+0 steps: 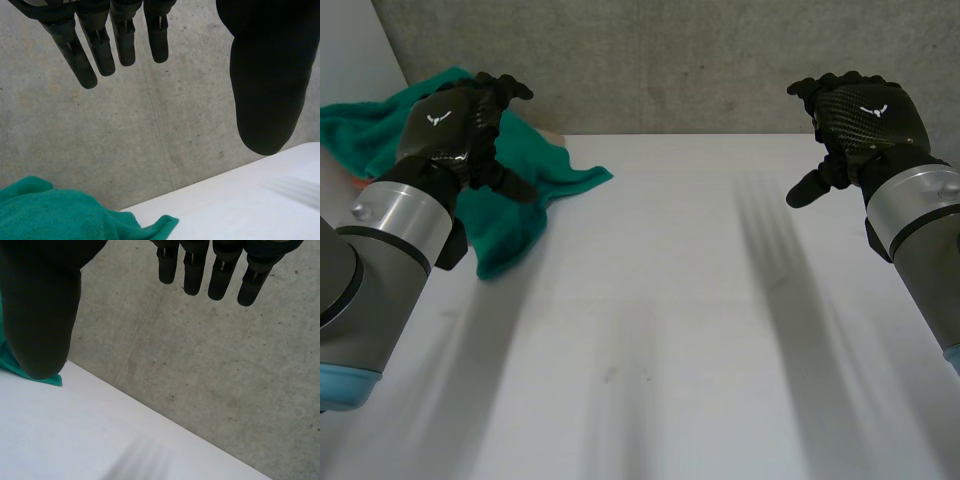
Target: Fold the laundry.
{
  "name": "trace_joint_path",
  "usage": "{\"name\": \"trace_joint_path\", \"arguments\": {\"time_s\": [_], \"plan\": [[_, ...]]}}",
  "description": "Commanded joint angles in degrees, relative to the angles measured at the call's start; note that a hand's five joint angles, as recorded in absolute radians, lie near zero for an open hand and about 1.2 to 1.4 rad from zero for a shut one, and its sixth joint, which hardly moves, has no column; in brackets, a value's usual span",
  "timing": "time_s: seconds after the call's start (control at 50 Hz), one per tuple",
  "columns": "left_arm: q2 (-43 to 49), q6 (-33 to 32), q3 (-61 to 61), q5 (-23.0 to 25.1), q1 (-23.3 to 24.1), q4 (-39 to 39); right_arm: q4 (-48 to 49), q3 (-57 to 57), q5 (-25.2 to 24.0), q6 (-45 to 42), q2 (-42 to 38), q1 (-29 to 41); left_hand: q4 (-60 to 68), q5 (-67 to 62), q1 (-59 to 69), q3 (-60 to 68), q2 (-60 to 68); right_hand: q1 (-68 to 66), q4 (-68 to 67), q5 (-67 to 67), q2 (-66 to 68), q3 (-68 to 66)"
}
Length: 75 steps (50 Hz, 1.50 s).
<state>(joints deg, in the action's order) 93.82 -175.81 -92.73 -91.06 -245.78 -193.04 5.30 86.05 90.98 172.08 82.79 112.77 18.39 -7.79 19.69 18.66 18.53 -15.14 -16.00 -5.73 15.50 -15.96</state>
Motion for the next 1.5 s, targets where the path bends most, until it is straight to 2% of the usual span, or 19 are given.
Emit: {"name": "trace_joint_path", "arguments": {"time_s": [0.02,0.16,0.22,0.42,0.5,0.62,0.66,0.76,0.8,0.86,0.9,0.92,1.02,1.1,1.18,1.28,1.32,1.4,1.5], "plan": [[-0.1,-0.1,0.2,0.0,-0.1,0.2,0.0,0.1,0.0,-0.1,0.0,0.1,-7.8,7.2,-9.1,-8.1,-8.0,5.1,6.0,5.7,-5.5,6.0],[-2.1,-1.9,0.6,0.1,-0.1,0.4,0.0,0.1,-0.1,-0.3,0.0,0.3,-4.8,4.2,-6.1,-5.1,-5.0,5.1,6.0,5.7,-5.5,6.0],[-1.3,-6.7,2.0,-0.3,-1.1,-0.1,-0.1,0.2,-0.2,-0.4,0.0,0.5,-1.8,1.2,-3.1,-2.1,-1.9,5.1,6.0,5.7,-5.5,6.0],[21.4,-34.7,16.2,-0.4,-11.8,-3.9,-0.2,0.7,-0.5,-0.6,0.0,0.7,-1.1,0.5,-2.4,-1.4,-1.3,5.1,6.0,5.7,-5.5,6.0],[30.4,-39.2,21.2,0.0,-14.3,-10.3,-0.1,1.0,-0.6,-0.6,0.0,0.7,-0.8,0.2,-2.1,-1.0,-0.9,5.1,6.0,5.7,-5.5,6.0],[42.0,-39.8,30.0,2.3,-17.9,-17.7,-0.2,1.1,-0.7,-0.6,-0.4,0.8,2.4,-3.0,1.1,2.1,2.3,5.1,6.0,5.7,-5.5,6.0],[46.3,-40.0,34.0,3.9,-18.4,-18.2,-0.1,1.1,-0.7,-0.6,-0.4,0.8,7.6,-8.2,6.3,7.3,7.5,5.1,6.0,5.7,-5.5,6.0],[49.0,-40.1,36.5,5.5,-18.5,-18.3,-0.1,1.8,-0.8,-0.7,-0.5,0.8,23.1,-23.7,21.8,22.8,22.9,5.1,6.0,5.7,-5.5,6.0],[49.2,-40.1,36.4,6.1,-18.6,-18.3,-0.1,2.0,-1.0,-0.8,-0.6,0.8,37.0,-37.6,35.7,36.7,36.8,5.1,6.0,5.7,-5.5,6.0],[49.3,-40.1,36.2,6.9,-18.6,-18.5,0.0,1.9,-1.1,-1.0,-1.0,0.7,46.5,-47.1,45.2,46.2,46.3,5.1,6.0,5.7,-5.5,6.0],[49.1,-40.1,35.6,7.1,-18.5,-18.6,0.0,1.9,-1.1,-1.3,-1.1,0.7,61.4,-62.0,60.1,61.1,61.3,5.1,6.0,5.7,-5.5,6.0],[48.7,-40.1,35.1,7.1,-18.3,-18.8,0.0,1.8,-1.1,-1.5,-1.2,0.7,61.6,-62.2,60.3,61.3,61.5,5.1,6.0,5.7,-5.5,6.0],[44.4,-39.2,32.1,6.4,-16.8,-20.0,0.0,1.8,-1.1,-1.9,-1.3,0.5,61.6,-62.2,60.3,61.3,61.5,5.1,6.0,5.7,-5.5,6.0],[37.2,-35.9,29.2,6.2,-13.2,-20.4,0.0,1.4,-1.1,-1.9,-1.3,0.1,61.6,-62.2,60.3,61.3,61.5,5.1,6.0,5.7,-5.5,6.0],[24.6,-26.3,25.9,6.2,-6.7,-19.7,-0.1,0.9,-1.1,-2.0,-1.2,-0.1,61.6,-62.2,60.3,61.3,61.5,5.1,6.0,5.7,-5.5,6.0],[17.1,-15.7,24.6,6.4,1.6,-16.8,0.0,0.4,-1.1,-2.0,-1.0,-0.4,61.6,-62.2,60.3,61.3,61.5,5.1,6.0,5.7,-5.5,6.0],[17.2,-10.5,24.7,6.5,5.8,-15.4,0.0,0.3,-1.0,-2.0,-0.8,-0.4,61.6,-62.2,60.3,61.3,61.5,5.1,6.0,5.7,-5.5,6.0],[20.6,-5.6,26.0,6.4,12.9,-15.0,0.2,0.1,-0.5,-1.9,-0.7,-2.1,61.6,-62.2,60.3,61.3,61.5,5.1,6.0,5.7,-5.5,6.0],[33.2,-7.3,31.8,6.2,18.0,-14.0,0.0,-0.1,-0.6,-1.9,-0.5,-5.4,61.6,-62.2,60.3,61.3,61.5,5.1,6.0,5.7,-5.5,6.0]]}}
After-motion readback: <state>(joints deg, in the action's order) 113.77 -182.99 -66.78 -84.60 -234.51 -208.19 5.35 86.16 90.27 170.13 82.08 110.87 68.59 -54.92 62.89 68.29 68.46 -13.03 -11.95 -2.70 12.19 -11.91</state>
